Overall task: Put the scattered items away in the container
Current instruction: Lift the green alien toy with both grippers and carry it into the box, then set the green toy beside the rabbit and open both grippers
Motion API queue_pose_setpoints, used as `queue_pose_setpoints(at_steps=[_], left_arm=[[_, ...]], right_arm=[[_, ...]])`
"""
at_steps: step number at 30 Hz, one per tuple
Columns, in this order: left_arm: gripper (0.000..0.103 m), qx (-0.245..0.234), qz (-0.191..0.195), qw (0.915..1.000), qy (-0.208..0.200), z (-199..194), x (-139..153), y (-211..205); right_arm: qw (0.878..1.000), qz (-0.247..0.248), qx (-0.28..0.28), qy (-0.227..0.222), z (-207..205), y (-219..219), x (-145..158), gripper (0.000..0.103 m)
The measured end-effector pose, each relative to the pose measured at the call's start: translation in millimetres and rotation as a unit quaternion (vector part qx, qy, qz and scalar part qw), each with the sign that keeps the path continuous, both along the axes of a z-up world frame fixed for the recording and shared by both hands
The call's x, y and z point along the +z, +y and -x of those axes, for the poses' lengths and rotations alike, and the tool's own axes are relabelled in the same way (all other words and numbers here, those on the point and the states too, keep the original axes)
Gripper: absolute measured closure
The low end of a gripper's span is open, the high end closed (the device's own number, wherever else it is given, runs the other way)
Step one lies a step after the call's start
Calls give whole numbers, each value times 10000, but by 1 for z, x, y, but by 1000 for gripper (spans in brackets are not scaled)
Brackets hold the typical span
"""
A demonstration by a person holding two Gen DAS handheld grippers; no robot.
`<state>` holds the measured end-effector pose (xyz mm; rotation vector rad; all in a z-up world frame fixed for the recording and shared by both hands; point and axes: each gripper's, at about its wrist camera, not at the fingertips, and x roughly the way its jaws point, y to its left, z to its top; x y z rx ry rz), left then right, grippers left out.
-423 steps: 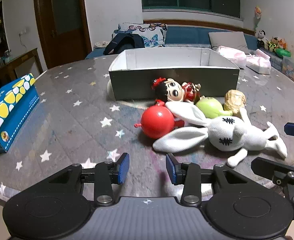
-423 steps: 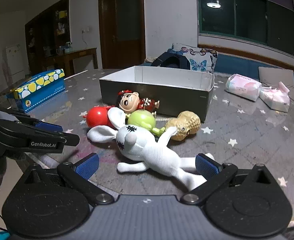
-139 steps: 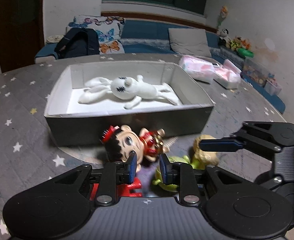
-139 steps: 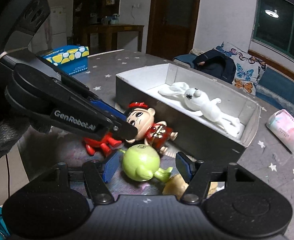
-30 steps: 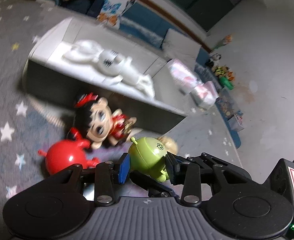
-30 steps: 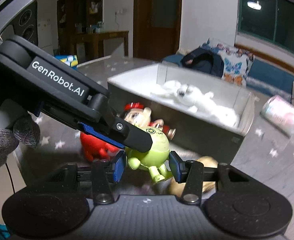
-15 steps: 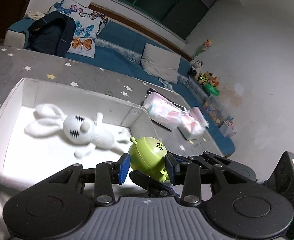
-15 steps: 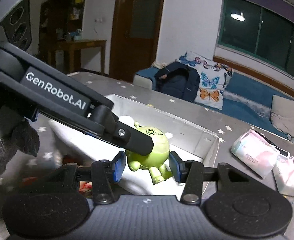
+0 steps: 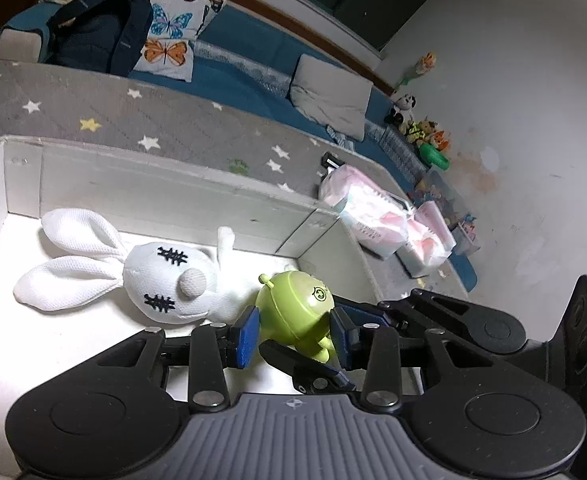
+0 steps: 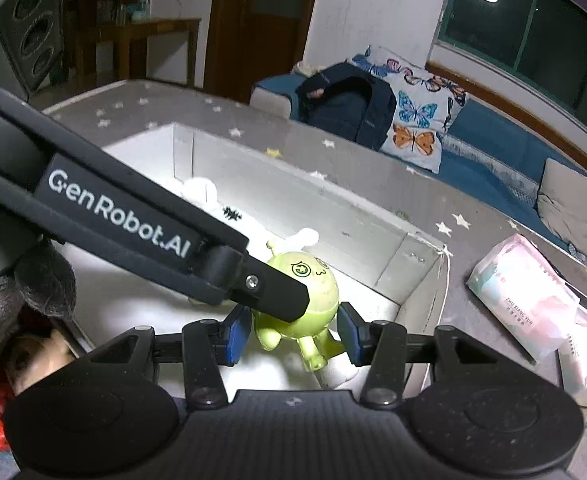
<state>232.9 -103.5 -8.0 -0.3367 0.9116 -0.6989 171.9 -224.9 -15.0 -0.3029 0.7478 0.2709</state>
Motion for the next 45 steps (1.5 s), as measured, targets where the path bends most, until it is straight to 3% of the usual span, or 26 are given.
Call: queue_pose_setpoints(at_steps=[18,45], left_arm=[[62,-178,-335,9991,190,-3,-11,-12],[62,68,-476,9988,-44,9,6,3]], right_arm=[[9995,9,24,328,-8,-8,-6,55],[9995,-228,-60,215,4,-12,1,54]])
